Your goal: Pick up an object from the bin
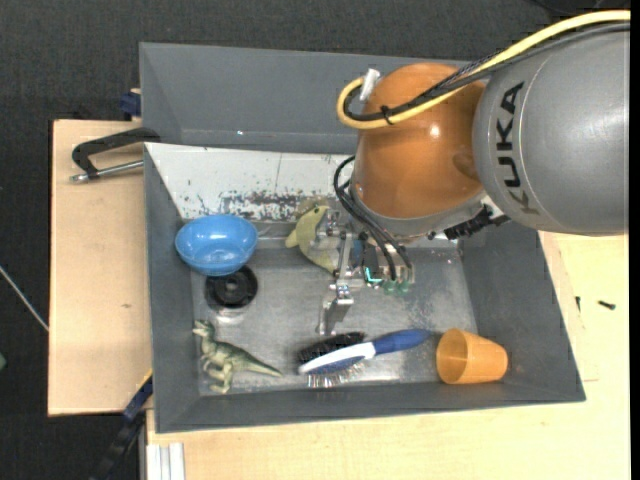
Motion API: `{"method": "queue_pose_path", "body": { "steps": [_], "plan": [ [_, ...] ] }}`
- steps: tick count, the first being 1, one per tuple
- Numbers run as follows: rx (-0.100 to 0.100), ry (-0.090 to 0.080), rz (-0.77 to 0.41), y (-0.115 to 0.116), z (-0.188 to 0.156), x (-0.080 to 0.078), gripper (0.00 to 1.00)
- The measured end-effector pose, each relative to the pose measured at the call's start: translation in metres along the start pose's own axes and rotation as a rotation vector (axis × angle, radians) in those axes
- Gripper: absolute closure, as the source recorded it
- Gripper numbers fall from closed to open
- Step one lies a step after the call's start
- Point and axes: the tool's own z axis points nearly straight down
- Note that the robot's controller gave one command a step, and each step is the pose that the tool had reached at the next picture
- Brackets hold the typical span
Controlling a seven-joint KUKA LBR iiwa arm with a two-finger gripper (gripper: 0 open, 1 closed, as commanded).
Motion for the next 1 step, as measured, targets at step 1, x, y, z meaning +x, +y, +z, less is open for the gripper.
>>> {"method": "queue_pose_path", "body": {
  "steps": [1],
  "plan": [
    [-0.001, -0.016, -0.272, -0.0979, 0.1517, 0.0159, 0.0]
  ]
}}
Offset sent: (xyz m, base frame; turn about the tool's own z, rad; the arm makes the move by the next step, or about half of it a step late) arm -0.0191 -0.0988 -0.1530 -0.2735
